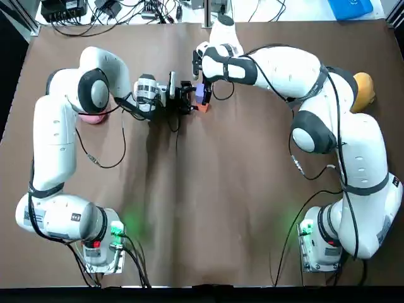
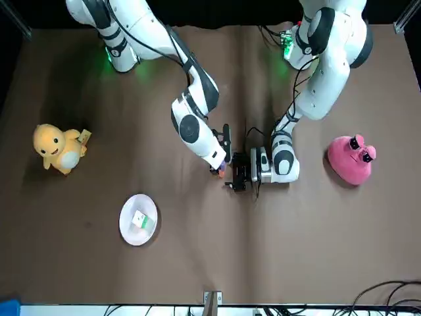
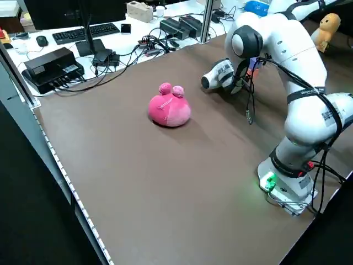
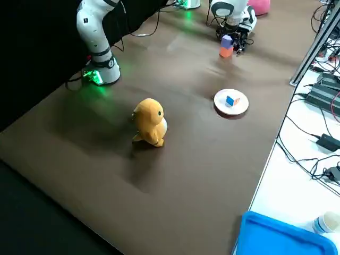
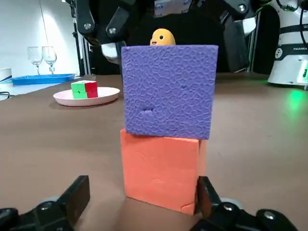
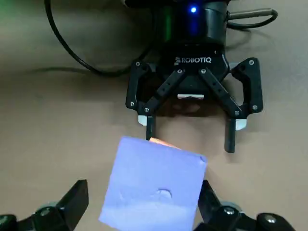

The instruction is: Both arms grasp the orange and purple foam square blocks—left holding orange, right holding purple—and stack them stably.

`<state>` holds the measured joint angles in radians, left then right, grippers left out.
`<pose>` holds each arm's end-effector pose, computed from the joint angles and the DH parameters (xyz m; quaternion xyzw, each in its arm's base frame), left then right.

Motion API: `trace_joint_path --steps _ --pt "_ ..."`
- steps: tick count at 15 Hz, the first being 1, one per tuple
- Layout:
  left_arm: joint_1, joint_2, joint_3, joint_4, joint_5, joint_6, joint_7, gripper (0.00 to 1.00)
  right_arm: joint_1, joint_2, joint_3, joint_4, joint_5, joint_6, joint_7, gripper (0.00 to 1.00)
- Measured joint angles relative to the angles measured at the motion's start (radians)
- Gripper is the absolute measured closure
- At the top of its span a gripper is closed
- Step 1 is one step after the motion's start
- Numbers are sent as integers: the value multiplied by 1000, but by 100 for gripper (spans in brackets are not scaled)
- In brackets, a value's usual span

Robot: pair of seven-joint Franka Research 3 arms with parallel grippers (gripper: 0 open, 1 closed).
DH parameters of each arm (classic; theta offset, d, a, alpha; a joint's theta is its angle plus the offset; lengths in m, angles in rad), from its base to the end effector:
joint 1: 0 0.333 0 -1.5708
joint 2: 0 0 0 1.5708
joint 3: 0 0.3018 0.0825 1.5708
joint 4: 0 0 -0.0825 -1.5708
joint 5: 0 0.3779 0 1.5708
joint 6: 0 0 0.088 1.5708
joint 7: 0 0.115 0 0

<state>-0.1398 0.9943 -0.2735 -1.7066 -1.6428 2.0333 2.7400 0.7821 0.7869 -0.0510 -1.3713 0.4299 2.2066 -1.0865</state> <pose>0.5354 -0.3001 0.0391 0.5219 -0.5546 0.4584 0.4582 0.5254 0.5039 0.2393 -0.6932 -0.7030 -0.0524 0.1503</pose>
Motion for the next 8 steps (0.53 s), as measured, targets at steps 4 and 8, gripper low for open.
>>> trace_joint_path --steps 4,8 --pt "15 -4 0 -7 24 -1 0 1 0 -6 0 6 10 -17 0 0" --pt "22 -8 0 -9 32 -8 0 1 0 -16 0 7 18 -37 0 0"
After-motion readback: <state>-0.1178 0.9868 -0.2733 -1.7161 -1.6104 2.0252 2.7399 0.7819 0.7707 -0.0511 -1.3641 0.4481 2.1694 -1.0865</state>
